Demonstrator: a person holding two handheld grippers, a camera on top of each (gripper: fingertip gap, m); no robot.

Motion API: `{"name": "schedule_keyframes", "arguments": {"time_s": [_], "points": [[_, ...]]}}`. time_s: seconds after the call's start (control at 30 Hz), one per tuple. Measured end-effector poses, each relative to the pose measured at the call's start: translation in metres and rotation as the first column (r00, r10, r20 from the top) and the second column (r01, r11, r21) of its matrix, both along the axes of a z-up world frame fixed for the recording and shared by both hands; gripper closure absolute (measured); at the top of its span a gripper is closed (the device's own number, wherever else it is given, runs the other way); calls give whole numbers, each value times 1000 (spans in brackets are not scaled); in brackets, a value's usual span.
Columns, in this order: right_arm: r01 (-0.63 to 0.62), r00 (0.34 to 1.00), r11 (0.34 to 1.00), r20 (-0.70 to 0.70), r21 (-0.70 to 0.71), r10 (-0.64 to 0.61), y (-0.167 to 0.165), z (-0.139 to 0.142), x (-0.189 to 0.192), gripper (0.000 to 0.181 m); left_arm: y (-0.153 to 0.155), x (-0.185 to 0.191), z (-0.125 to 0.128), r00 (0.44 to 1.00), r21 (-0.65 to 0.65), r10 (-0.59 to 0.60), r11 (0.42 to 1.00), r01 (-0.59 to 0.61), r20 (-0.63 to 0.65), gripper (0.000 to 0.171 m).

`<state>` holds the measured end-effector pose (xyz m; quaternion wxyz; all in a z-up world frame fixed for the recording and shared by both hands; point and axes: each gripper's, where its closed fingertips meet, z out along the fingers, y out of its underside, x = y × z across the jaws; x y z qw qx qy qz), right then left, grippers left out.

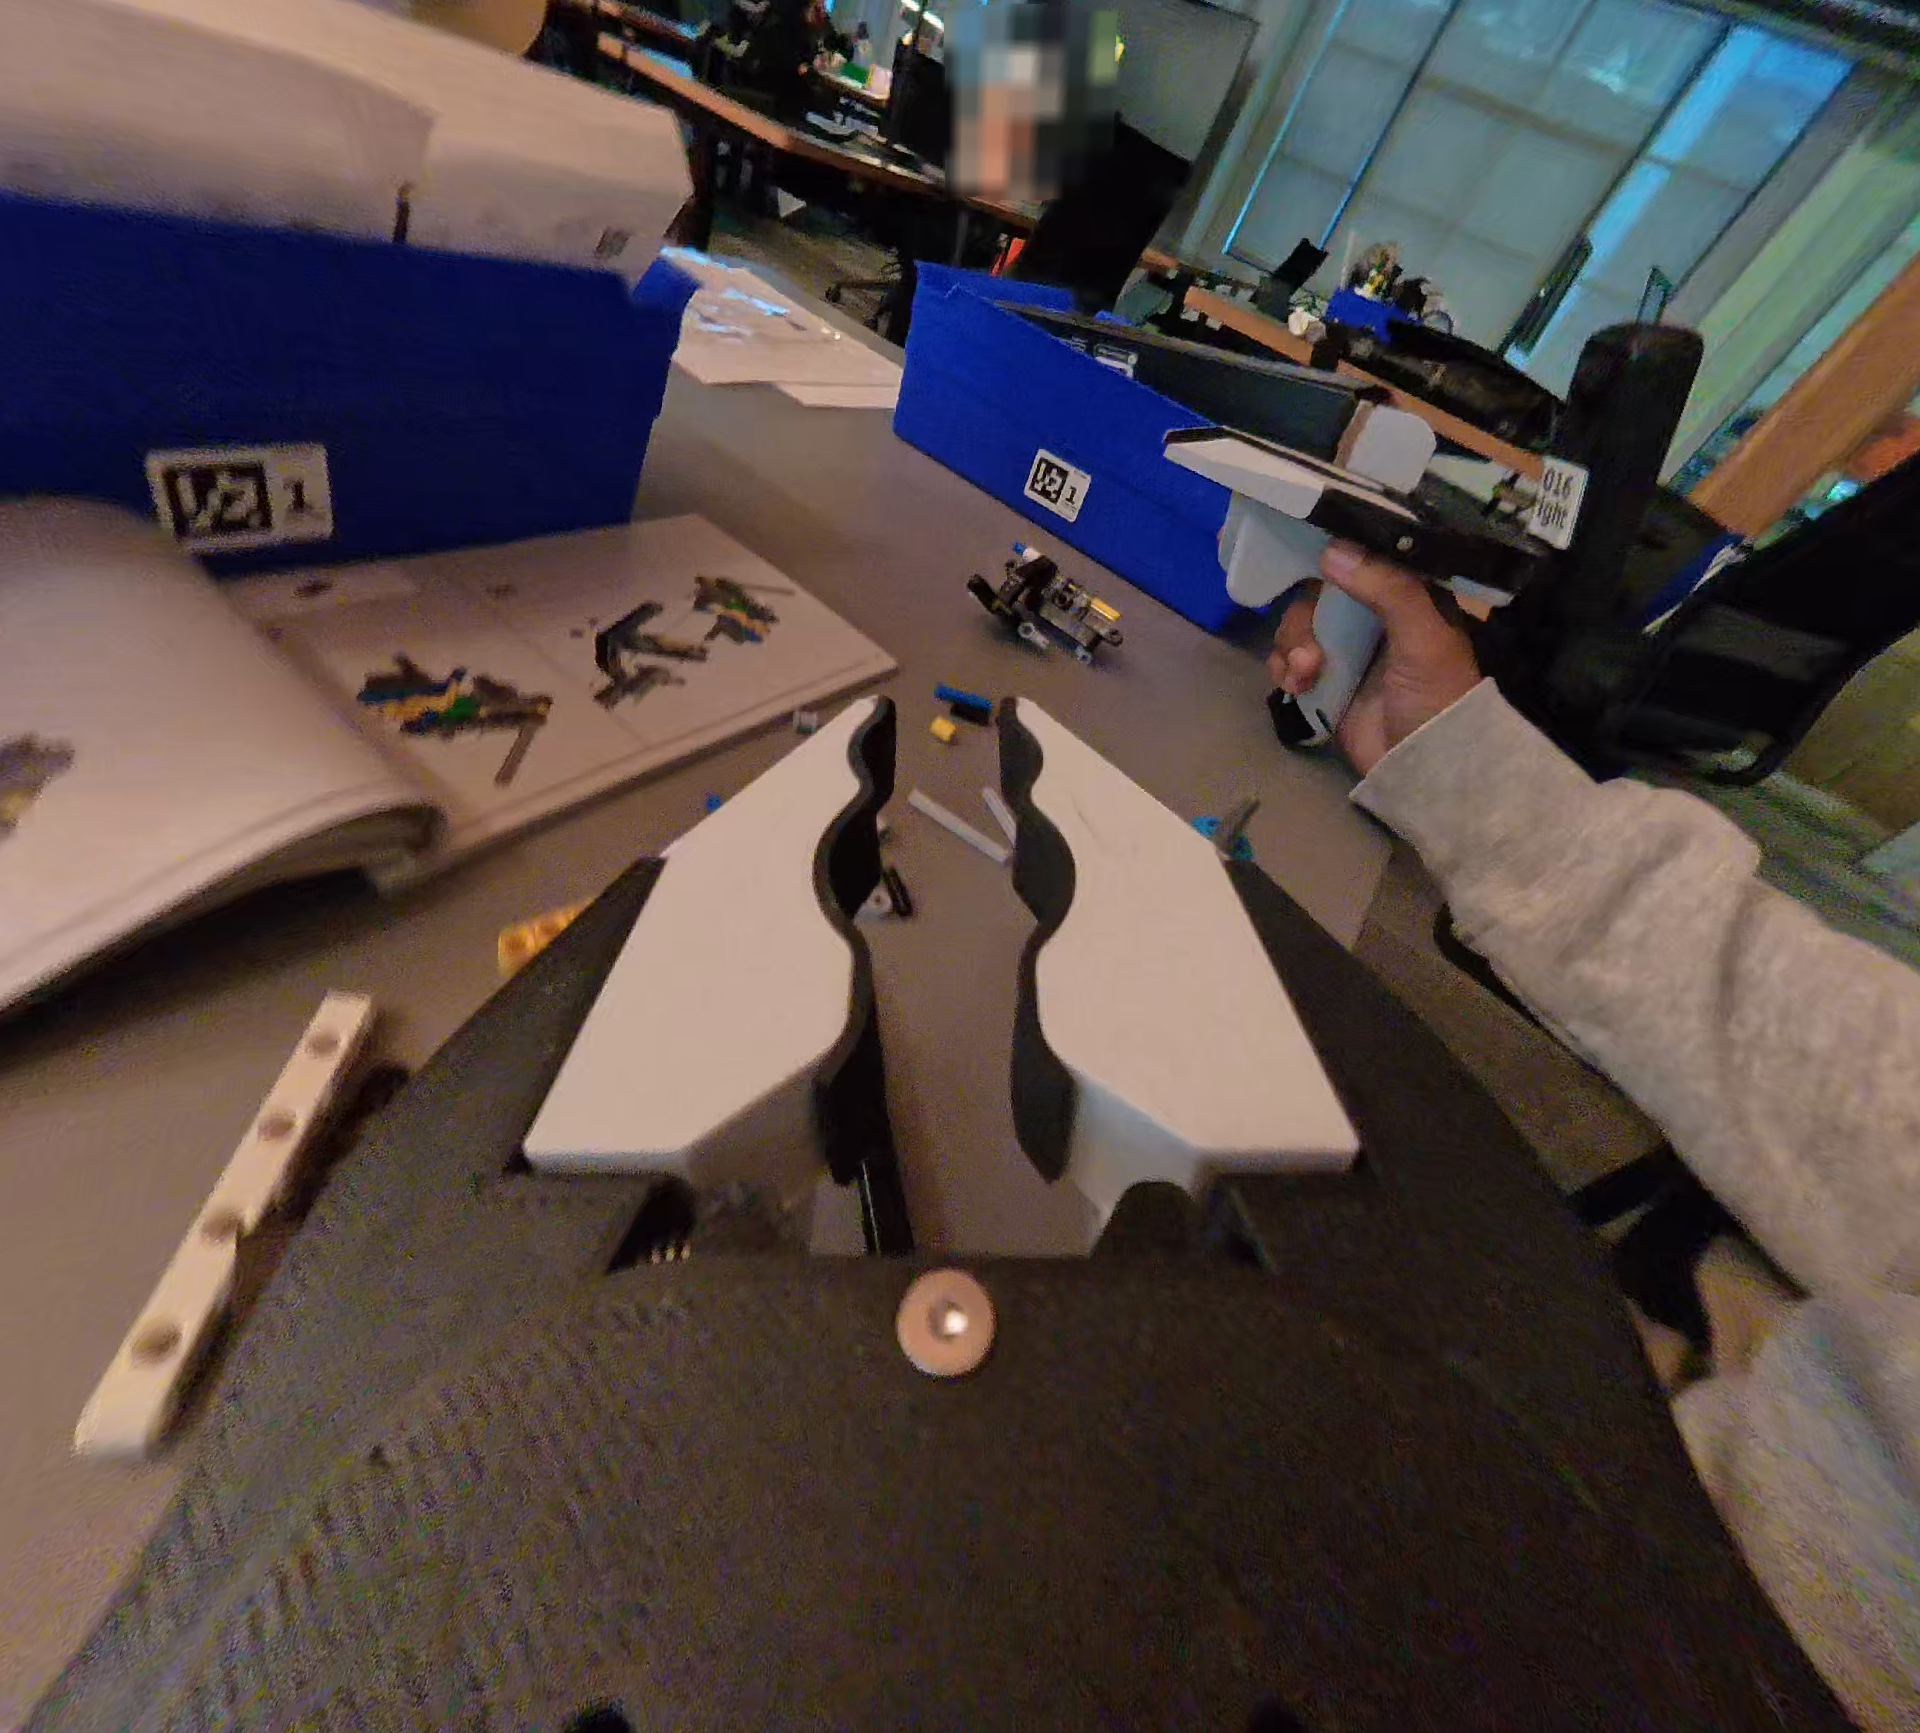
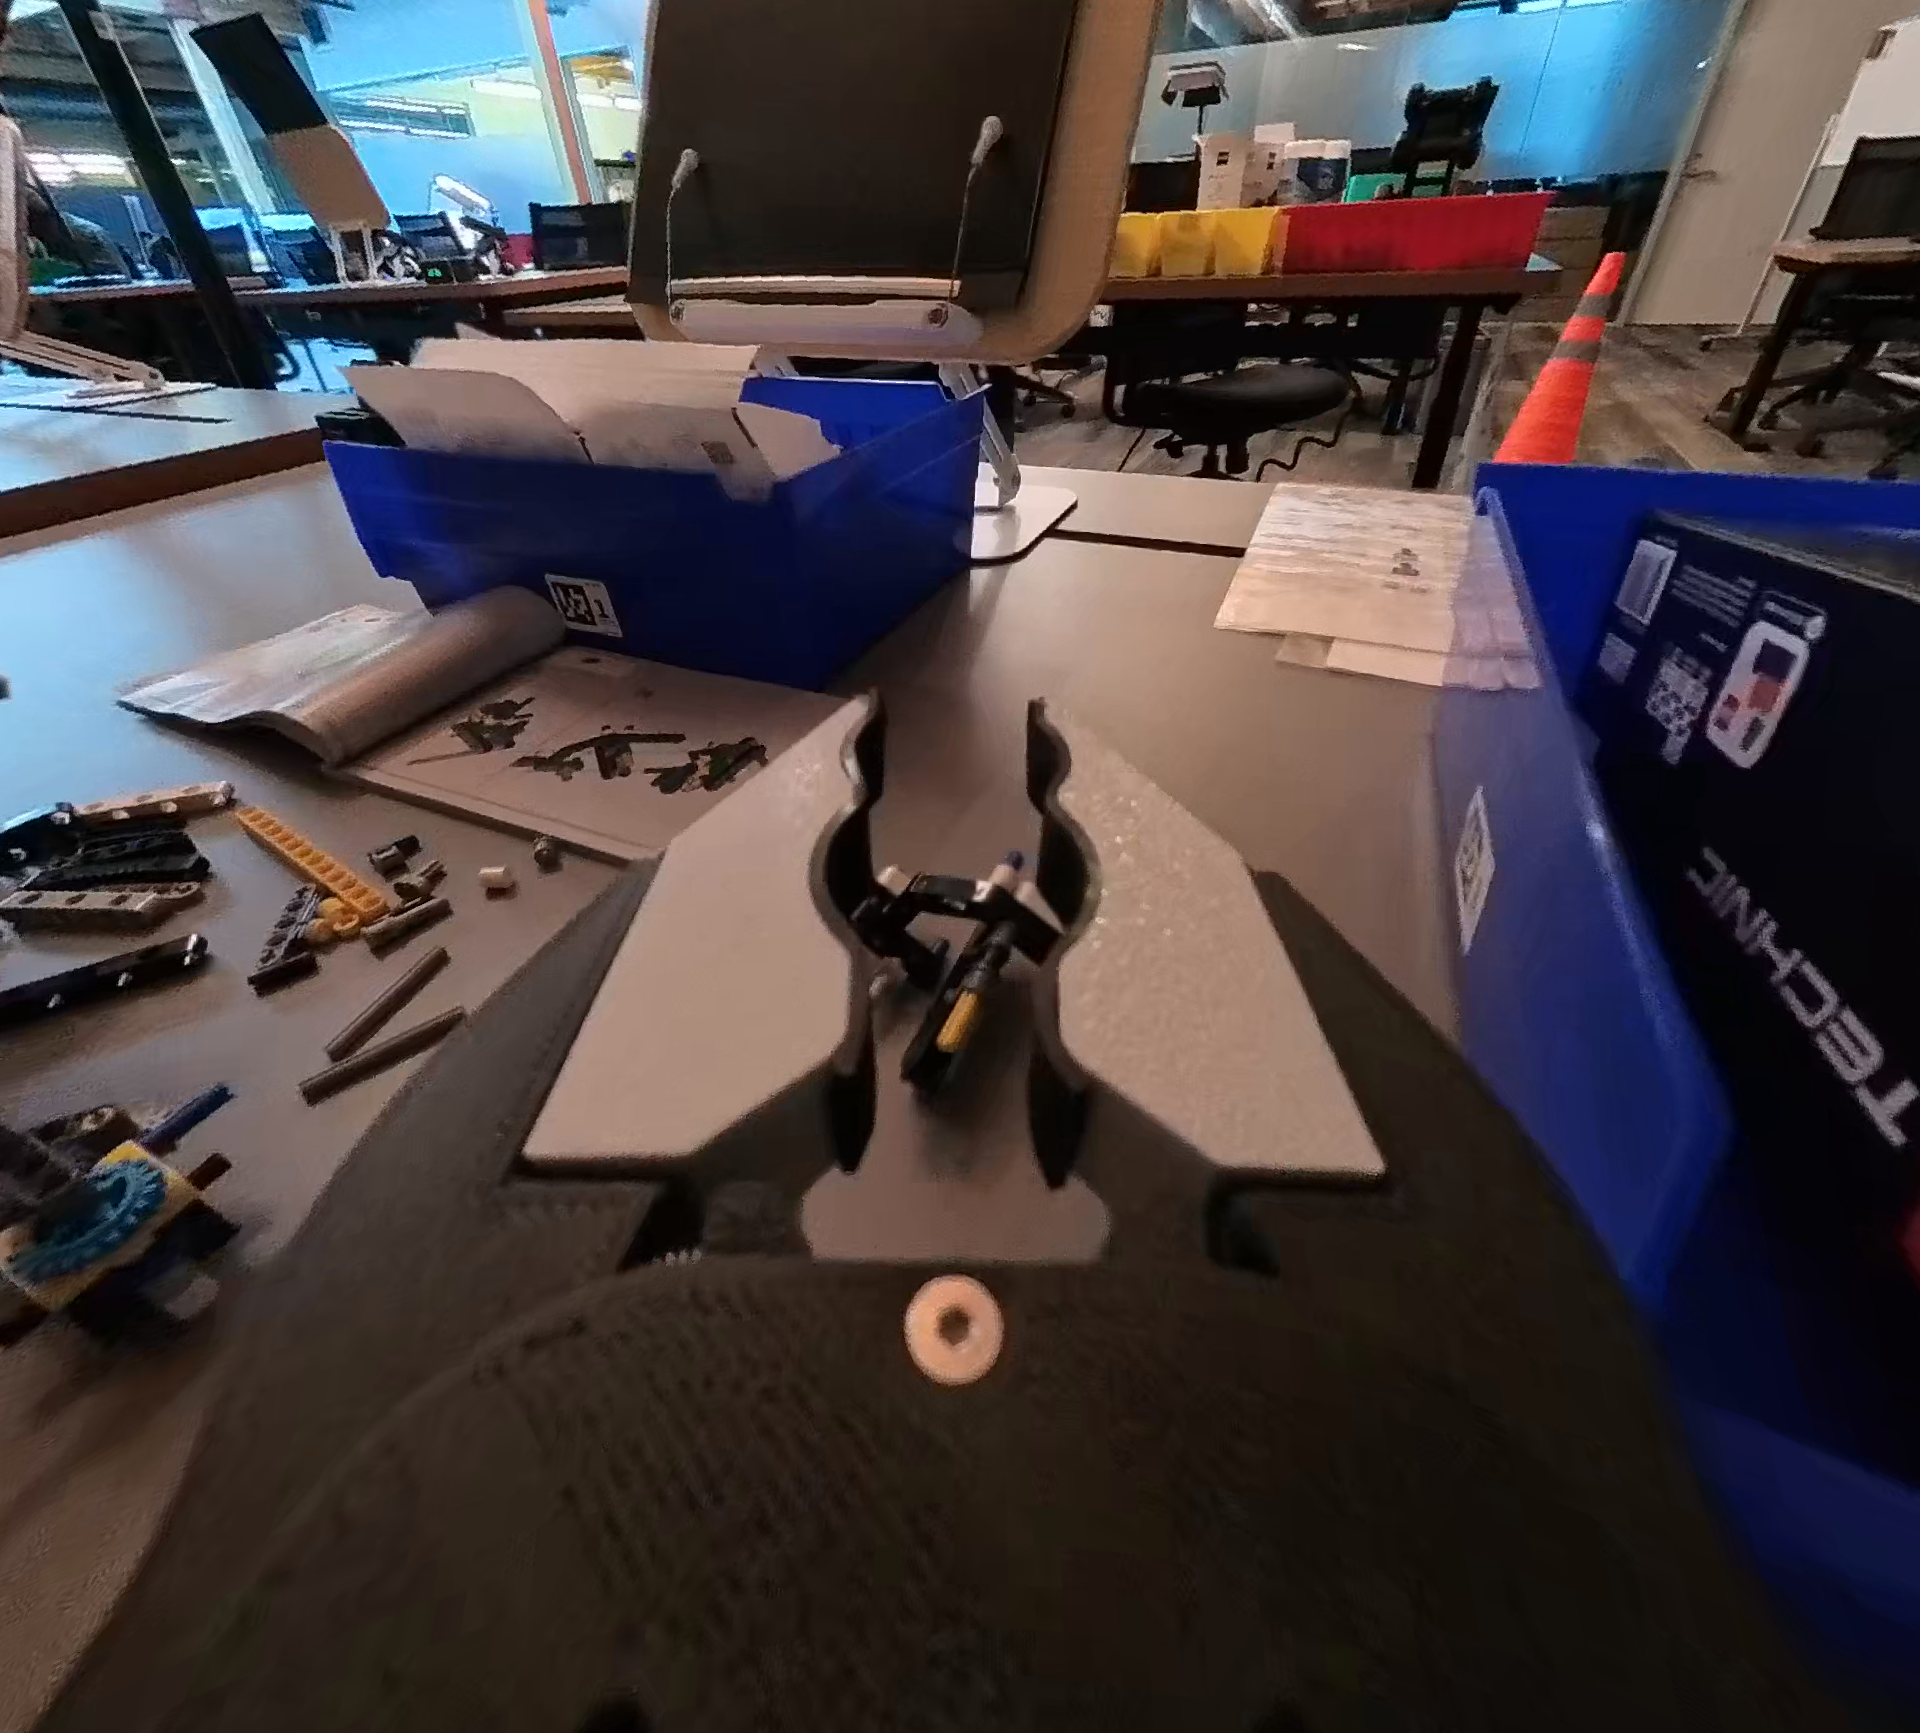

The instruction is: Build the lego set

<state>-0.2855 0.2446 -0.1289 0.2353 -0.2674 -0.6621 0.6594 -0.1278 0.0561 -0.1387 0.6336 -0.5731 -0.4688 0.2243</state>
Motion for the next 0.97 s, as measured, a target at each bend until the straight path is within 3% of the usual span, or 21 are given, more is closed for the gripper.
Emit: {"name": "schedule_keyframes", "arguments": {"time_s": [0.13,0.27,0.5,0.7,0.97], "points": [[4,1000,998,26,55,-5,-3,-7,-9,154,13,-14,16,990,-93,-48,995,36,-131,164],[-42,999,996,16,73,40,-9,-7,2,156,11,2,27,966,9,-56,998,60,-251,171],[-38,996,999,75,11,37,-9,-8,0,156,4,0,19,970,-14,-45,999,43,-240,171],[70,992,997,110,-43,-65,3,-6,-7,158,-7,-2,21,974,67,-7,997,23,-227,171],[63,984,990,173,-126,-41,7,-5,-6,156,-8,-4,19,977,73,-1,997,17,-214,171]]}}
